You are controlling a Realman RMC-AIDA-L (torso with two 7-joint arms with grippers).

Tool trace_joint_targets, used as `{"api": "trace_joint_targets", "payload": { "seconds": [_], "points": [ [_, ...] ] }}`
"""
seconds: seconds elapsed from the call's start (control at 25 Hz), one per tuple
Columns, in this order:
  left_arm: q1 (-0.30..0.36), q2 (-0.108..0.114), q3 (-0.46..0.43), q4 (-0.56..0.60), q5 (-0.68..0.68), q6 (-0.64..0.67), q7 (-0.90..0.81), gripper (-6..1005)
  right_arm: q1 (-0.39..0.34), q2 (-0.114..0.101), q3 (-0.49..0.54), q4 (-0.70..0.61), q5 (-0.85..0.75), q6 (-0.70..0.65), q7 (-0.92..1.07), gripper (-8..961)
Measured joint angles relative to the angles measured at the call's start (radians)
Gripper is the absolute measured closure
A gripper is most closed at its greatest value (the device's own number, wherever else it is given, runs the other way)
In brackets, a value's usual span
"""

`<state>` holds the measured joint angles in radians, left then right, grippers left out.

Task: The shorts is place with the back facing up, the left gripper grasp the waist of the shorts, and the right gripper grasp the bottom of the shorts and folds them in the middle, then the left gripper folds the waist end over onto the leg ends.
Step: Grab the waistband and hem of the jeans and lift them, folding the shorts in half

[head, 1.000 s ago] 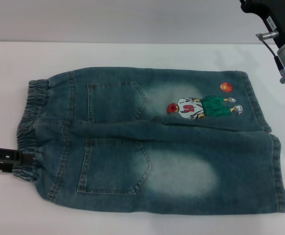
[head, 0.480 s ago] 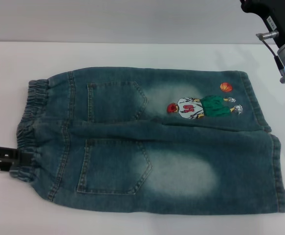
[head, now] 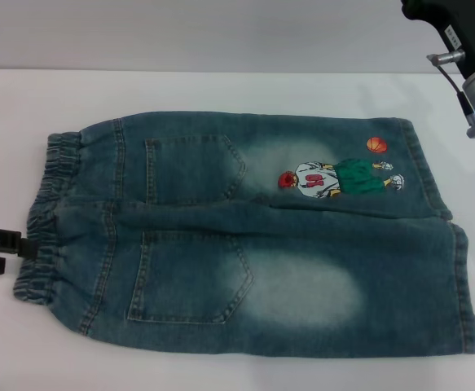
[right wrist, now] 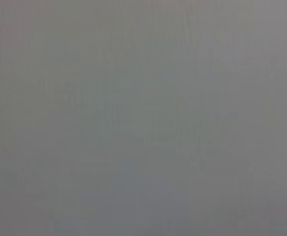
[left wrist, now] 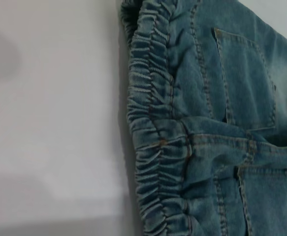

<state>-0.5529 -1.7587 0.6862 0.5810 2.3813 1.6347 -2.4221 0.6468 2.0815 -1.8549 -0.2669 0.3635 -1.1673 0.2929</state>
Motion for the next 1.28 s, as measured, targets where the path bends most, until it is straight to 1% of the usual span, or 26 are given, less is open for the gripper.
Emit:
{"api": "trace_joint_targets", "payload": {
  "seconds": [0.64, 1.28],
  "points": [
    [-0.016, -0.011, 0.006, -0.010, 0.045, -0.052, -0.036, 154, -0.010, 0.000, 0.011, 0.000, 0.000, -0.002, 0.000, 332],
    [-0.019, -0.029, 0.006, -0.010, 0.062, -0.057, -0.039, 155, -0.005, -0.002, 0.013, 0.002, 0.000, 0.005, 0.000, 333]
  ]
}}
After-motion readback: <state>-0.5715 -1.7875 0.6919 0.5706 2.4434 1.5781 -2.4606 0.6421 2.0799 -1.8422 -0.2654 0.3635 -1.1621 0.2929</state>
